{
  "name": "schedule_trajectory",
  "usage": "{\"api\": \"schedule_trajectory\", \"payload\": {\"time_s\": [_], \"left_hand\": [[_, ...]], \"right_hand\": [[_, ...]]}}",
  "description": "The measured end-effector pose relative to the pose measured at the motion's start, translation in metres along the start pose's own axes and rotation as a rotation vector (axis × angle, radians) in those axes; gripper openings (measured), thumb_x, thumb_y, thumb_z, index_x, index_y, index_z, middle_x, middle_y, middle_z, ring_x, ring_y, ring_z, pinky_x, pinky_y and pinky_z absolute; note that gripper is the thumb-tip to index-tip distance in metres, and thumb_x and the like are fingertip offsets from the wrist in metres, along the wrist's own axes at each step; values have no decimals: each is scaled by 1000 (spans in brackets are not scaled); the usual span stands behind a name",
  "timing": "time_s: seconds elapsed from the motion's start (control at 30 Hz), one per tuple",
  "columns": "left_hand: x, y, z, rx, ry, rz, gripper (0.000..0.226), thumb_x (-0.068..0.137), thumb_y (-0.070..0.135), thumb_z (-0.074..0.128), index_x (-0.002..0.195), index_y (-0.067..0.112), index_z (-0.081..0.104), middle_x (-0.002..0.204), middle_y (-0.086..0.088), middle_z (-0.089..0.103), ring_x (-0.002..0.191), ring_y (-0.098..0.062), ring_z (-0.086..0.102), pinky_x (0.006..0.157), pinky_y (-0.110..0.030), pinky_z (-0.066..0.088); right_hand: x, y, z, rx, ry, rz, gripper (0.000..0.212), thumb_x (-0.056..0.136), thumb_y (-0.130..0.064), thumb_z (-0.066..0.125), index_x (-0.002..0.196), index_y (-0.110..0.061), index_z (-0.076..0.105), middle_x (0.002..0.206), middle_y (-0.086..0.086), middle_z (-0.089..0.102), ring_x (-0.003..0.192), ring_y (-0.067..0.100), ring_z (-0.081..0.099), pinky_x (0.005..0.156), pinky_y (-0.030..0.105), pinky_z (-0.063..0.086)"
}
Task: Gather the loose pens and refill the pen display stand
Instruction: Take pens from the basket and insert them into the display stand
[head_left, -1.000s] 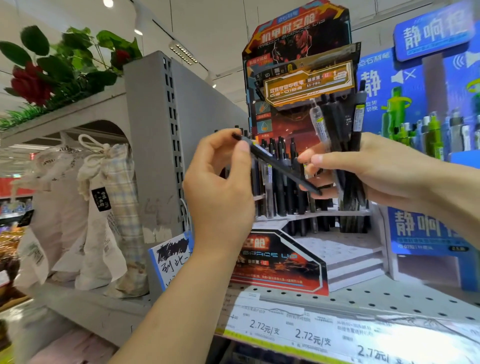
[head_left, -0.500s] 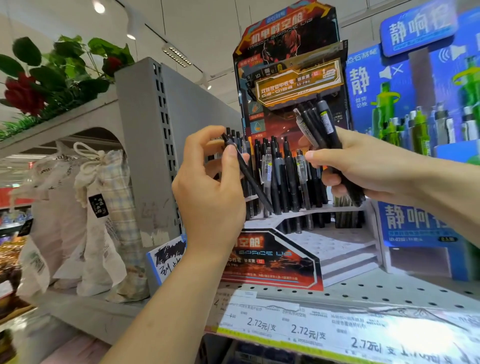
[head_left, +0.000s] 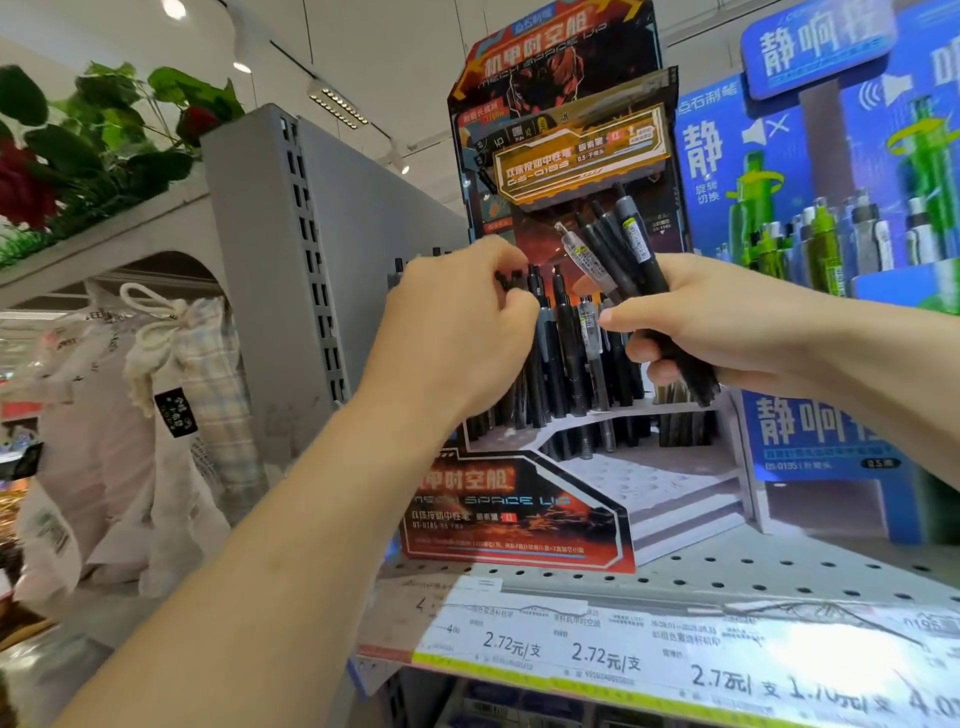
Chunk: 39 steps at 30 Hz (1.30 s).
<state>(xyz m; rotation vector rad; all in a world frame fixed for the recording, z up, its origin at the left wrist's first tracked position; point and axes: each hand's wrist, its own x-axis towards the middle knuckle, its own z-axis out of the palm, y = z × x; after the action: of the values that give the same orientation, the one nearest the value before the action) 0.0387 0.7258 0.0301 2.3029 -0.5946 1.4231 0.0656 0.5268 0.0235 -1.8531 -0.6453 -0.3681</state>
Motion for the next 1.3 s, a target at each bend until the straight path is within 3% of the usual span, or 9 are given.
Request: {"api": "schedule_trajectory", "payload": {"time_s": [0.1, 0.2, 0.4, 0.67, 0.73, 0.9, 1.07, 1.17, 1.3], "left_hand": [[17, 7, -10, 178, -273, -14, 39, 94, 24, 49, 130, 25, 63, 109, -3, 73, 91, -23, 72, 85, -41, 60], [27, 10, -15, 258, -397, -13, 27, 93, 17, 48, 110, 13, 67, 85, -4, 74, 67, -18, 73, 68, -36, 63], [34, 11, -10, 392, -405, 72, 33, 94, 22, 51, 116, 4, 68, 111, -15, 69, 88, -30, 68, 84, -45, 59], [36, 15, -10, 590, -429, 115, 24, 95, 32, 48, 100, 15, 64, 75, 0, 56, 66, -18, 57, 50, -24, 42], [37, 18, -15, 473, -334, 69, 23, 95, 30, 46, 98, 17, 64, 76, -1, 61, 64, -18, 61, 50, -28, 46], [25, 21, -21, -414, -97, -207, 24, 98, 23, 55, 119, 24, 65, 100, 1, 72, 62, -10, 73, 53, -25, 58], [10, 15, -16, -549, 27, -198, 17, 93, 22, 69, 109, 28, 68, 81, 3, 76, 74, -8, 74, 65, -24, 61], [4, 6, -25, -610, 220, -167, 20, 94, 19, 69, 107, 31, 60, 77, 6, 76, 71, -7, 74, 64, -23, 60], [-4, -12, -35, -505, 381, -114, 29, 93, 21, 69, 102, 40, 50, 76, 4, 74, 70, -9, 73, 66, -36, 63]], "right_hand": [[0, 0, 0, 38, 2, 6, 8, 99, -8, 61, 95, -14, 62, 59, -4, 51, 52, 9, 49, 47, 23, 42], [-1, -1, 0, 54, -7, -6, 9, 98, -6, 62, 102, -12, 68, 57, -5, 59, 53, 8, 56, 48, 21, 48], [-2, -3, 1, 109, -23, 6, 7, 98, -6, 64, 97, -10, 69, 63, -1, 65, 59, 12, 64, 54, 24, 57], [-3, -2, 1, 128, -16, -5, 9, 98, -5, 64, 94, -8, 70, 64, 0, 65, 60, 14, 65, 55, 24, 56], [-5, -3, 2, 129, -51, -19, 9, 98, -5, 64, 93, -8, 70, 63, 0, 64, 60, 15, 65, 59, 26, 59], [-13, -9, 6, 22, -148, -106, 11, 101, -12, 60, 103, -17, 70, 60, -9, 69, 60, 12, 70, 56, 18, 56], [-15, -11, 7, -10, -179, -140, 14, 102, -19, 57, 104, -20, 71, 85, 3, 78, 79, 11, 77, 62, 12, 55], [-11, -9, 6, 88, -155, -95, 19, 104, -23, 54, 106, -19, 73, 109, 7, 76, 93, 20, 77, 80, 33, 63], [-3, -3, 3, 109, -39, -78, 22, 104, -29, 54, 109, -21, 74, 94, 11, 71, 75, 19, 75, 74, 38, 64]]}}
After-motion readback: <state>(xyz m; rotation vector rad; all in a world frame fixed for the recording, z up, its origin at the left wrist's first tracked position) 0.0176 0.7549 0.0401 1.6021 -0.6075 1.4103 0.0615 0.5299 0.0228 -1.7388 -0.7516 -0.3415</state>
